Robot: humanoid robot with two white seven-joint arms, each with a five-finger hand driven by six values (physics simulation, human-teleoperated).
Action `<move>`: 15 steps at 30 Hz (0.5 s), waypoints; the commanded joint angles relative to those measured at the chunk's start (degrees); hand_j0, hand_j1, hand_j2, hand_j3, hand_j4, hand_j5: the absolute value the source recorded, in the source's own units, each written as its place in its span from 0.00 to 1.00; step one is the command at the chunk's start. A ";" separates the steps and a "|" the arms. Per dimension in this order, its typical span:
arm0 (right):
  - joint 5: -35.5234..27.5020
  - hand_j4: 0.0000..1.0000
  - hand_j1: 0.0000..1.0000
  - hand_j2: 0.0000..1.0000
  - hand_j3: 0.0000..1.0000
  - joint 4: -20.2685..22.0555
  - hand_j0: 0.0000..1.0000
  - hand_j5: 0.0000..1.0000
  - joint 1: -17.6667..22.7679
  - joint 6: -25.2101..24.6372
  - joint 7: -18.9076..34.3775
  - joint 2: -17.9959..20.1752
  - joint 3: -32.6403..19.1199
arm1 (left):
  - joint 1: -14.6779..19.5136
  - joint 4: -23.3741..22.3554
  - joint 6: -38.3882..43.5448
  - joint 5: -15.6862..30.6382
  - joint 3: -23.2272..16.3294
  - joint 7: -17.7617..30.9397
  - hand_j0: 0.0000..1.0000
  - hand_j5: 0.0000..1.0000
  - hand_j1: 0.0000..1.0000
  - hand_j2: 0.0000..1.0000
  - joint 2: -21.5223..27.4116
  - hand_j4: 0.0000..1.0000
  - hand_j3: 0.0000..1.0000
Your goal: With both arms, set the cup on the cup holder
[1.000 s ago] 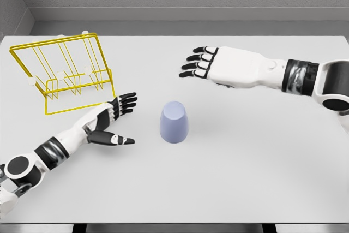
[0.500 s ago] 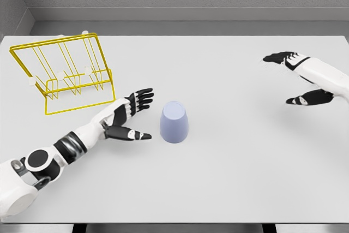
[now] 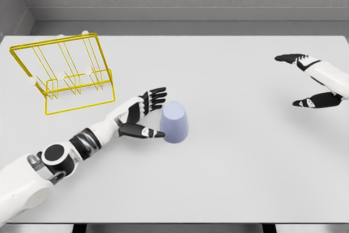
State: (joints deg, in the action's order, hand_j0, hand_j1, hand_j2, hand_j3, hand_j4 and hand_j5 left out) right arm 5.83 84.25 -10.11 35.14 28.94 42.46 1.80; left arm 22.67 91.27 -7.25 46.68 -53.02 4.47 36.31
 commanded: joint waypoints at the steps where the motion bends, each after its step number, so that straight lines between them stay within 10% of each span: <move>1: -0.47 1.00 1.00 1.00 1.00 0.04 1.00 1.00 0.00 -0.14 -0.03 -0.01 -0.04 | 0.00 -0.56 0.13 -0.01 -0.33 0.01 1.00 1.00 1.00 1.00 -0.71 1.00 1.00; 15: -0.56 1.00 1.00 1.00 1.00 0.04 1.00 1.00 0.00 -0.14 -0.11 -0.45 -0.04 | 1.14 -2.41 0.92 -1.07 -1.47 0.01 1.00 1.00 1.00 1.00 -2.64 1.00 1.00</move>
State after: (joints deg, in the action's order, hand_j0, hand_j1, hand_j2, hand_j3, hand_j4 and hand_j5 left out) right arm 5.76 84.31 -10.11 35.14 28.91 42.00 1.76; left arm 23.91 88.96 -6.35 45.75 -54.33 4.48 33.80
